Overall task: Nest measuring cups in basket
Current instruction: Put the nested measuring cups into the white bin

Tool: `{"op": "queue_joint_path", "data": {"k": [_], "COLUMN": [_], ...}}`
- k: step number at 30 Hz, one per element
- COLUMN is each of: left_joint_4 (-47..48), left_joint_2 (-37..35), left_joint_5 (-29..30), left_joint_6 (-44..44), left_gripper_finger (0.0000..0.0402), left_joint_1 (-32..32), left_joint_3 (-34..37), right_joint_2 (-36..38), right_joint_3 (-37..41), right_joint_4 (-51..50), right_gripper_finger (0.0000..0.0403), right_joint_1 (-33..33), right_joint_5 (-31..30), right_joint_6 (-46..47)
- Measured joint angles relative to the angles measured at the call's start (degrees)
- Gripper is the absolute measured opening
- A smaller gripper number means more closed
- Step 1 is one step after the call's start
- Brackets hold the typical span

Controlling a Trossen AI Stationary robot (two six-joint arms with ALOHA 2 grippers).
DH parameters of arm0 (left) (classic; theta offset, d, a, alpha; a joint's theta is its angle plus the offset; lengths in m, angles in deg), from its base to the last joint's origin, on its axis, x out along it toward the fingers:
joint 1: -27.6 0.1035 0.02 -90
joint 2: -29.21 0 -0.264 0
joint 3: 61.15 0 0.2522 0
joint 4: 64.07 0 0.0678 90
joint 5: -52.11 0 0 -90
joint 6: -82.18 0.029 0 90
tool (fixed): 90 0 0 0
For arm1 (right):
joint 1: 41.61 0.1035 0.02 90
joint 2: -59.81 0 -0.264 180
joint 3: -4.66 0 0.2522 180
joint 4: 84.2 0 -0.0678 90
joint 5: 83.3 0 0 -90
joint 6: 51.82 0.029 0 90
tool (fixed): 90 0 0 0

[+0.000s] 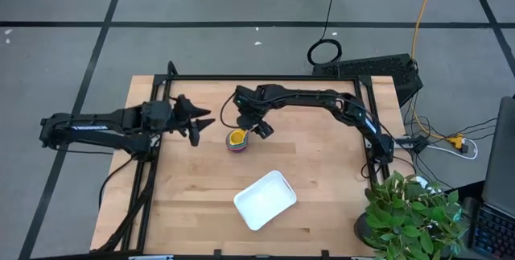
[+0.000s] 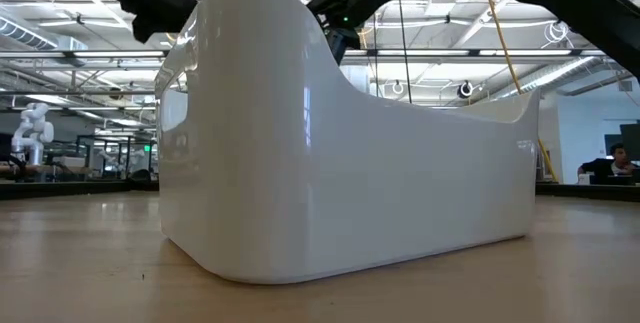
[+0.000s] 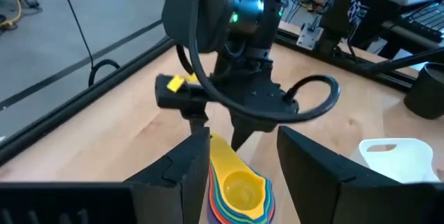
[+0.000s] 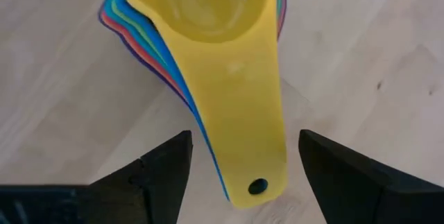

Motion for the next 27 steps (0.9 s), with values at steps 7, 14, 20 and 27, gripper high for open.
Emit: {"op": "queue_joint_path", "data": {"k": [7,14,20,27], "left_joint_4": [-0.11,-0.09,-0.07,-0.04], "left_joint_2": [0.07,0.07,0.07,0.07], "left_joint_5": [-0.02,-0.04,-0.22,-0.78], "left_joint_6": [-0.15,-0.15,-0.17,-0.36], "left_gripper_finger": [0.017,0.017,0.017,0.017], "left_joint_1": [0.0,0.0,0.0,0.0], "left_joint_3": [0.44,0.44,0.44,0.44], "right_joint_2": [-1.39,-1.78,-1.78,-1.78], "right_joint_3": [0.0,0.0,0.0,0.0], "right_joint_4": [1.88,1.03,-2.54,-2.64], "right_gripper_finger": [0.0256,0.0256,0.0256,0.0256], "right_joint_1": [0.02,0.41,1.51,2.86], "right_joint_5": [0.01,0.01,0.0,-0.3], "right_joint_6": [-0.18,0.13,2.56,7.22]}}
